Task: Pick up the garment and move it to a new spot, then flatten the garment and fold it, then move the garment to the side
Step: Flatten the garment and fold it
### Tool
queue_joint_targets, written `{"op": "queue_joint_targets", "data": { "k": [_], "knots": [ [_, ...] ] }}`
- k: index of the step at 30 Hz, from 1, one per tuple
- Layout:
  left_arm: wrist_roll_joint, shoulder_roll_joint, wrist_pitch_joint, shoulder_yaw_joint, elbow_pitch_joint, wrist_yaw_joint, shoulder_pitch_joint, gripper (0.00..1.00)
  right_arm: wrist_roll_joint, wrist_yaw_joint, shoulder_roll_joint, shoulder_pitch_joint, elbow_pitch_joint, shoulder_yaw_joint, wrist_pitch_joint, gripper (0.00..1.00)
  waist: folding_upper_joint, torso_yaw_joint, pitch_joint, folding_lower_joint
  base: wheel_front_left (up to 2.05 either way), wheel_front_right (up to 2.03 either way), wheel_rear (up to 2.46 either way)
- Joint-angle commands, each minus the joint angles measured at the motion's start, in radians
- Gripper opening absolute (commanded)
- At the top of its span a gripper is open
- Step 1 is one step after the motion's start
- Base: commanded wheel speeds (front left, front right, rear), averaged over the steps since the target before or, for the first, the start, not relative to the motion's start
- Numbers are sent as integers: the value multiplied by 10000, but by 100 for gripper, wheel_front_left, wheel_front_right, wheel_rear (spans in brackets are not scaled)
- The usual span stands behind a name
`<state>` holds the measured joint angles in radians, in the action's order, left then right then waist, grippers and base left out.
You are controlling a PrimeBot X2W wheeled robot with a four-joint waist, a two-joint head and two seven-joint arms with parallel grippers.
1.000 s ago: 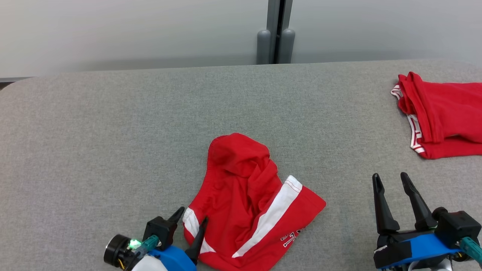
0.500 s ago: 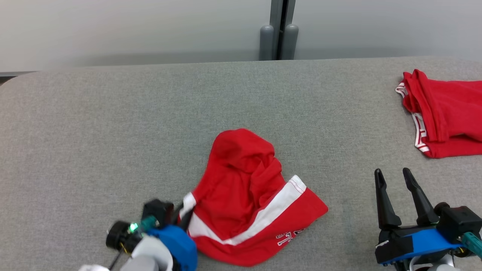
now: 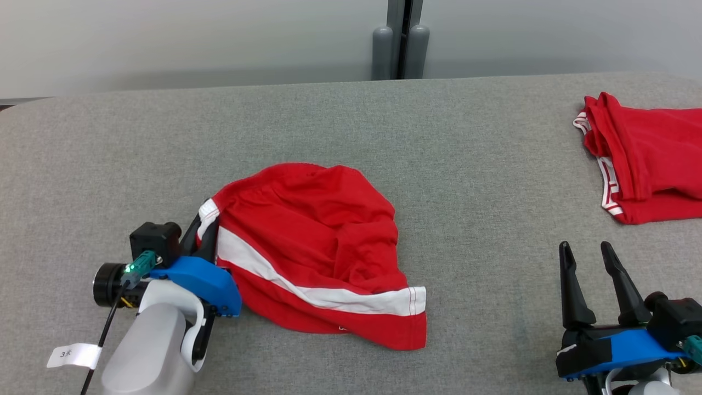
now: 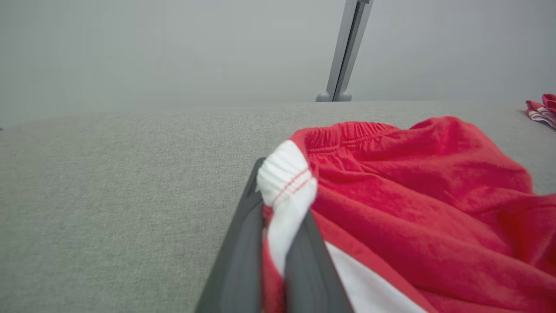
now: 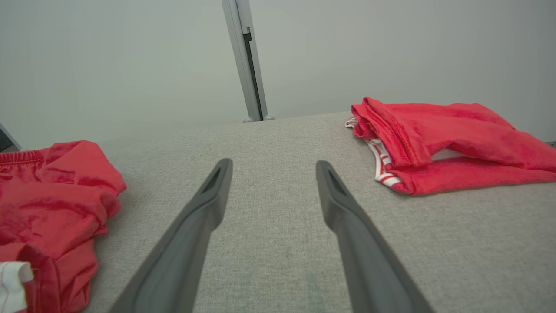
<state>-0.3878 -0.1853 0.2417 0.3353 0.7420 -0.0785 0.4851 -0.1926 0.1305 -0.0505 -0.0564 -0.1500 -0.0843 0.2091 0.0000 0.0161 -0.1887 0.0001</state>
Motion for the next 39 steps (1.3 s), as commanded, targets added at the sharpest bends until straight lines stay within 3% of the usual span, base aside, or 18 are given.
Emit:
{"op": "queue_joint_targets", "data": {
  "k": [1,4,5,6,10,22,39],
  "knots": [
    [-47,-28,95,-25,192,28,54,0,79,7,0,-113,-62,-31,81,100,0,-21,-7,-1,0,0,0],
    [-76,91,167,64,656,-86,-211,0,-8,7,0,-172,-183,71,113,100,0,-99,-1,-1,0,0,0],
    [-61,111,192,71,722,-99,-244,44,-20,7,0,-181,-215,88,131,100,0,-121,14,-1,0,0,0],
    [-40,115,205,46,752,-72,-274,100,-25,7,0,-178,-250,102,146,100,0,-143,45,-1,0,0,0],
    [75,130,242,-265,115,5,-566,100,-13,7,0,-147,-312,118,172,100,0,-246,163,-1,0,0,0],
    [1249,214,240,-1763,-3686,115,-2858,100,-43,7,-1,119,-408,137,165,100,0,-593,606,-1,0,0,0],
    [1739,592,242,-1710,-2511,-349,-3612,100,12,7,-1,300,-383,145,26,100,0,-656,909,-1,0,0,0]
  ]
}}
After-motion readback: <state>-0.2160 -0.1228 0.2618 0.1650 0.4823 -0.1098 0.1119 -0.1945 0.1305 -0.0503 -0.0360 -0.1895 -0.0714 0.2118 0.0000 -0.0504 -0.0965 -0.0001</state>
